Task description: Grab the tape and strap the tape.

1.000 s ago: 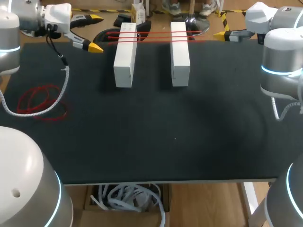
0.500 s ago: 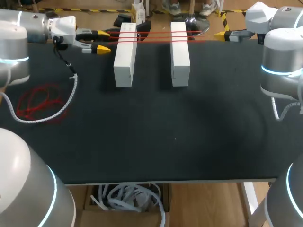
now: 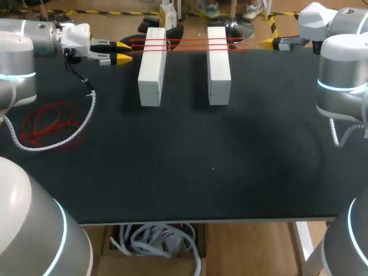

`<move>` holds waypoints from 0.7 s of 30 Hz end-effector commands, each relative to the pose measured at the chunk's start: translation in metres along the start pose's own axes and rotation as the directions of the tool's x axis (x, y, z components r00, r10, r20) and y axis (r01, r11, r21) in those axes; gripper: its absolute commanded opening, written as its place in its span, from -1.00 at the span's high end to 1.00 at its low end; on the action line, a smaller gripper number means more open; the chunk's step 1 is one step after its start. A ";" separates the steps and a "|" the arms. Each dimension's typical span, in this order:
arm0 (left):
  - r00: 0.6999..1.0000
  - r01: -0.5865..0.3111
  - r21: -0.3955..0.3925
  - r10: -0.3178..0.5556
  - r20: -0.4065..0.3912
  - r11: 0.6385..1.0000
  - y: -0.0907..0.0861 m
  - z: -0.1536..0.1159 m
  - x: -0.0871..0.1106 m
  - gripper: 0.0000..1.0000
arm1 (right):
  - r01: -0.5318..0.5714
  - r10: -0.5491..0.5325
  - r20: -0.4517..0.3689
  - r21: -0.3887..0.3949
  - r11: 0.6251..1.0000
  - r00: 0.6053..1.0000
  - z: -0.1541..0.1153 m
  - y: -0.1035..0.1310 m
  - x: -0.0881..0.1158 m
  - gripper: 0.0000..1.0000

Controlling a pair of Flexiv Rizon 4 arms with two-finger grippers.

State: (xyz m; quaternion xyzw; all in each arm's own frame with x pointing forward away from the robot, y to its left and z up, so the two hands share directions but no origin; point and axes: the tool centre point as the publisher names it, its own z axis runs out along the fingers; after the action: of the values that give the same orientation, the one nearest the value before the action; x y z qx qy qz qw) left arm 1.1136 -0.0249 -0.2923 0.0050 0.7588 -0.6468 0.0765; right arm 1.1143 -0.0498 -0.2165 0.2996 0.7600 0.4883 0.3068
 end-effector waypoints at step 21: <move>1.000 -0.005 0.017 0.004 0.009 1.000 0.031 0.005 -0.040 0.47 | 0.000 0.000 -0.001 0.000 1.000 1.000 0.000 0.000 0.000 -1.00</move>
State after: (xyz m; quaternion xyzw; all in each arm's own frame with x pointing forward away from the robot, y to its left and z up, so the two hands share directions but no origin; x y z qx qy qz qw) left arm 1.1494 -0.0212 -0.3134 -0.0008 0.7559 -0.6490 0.0866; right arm 1.1143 -0.0498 -0.2165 0.2996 0.7600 0.4884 0.3068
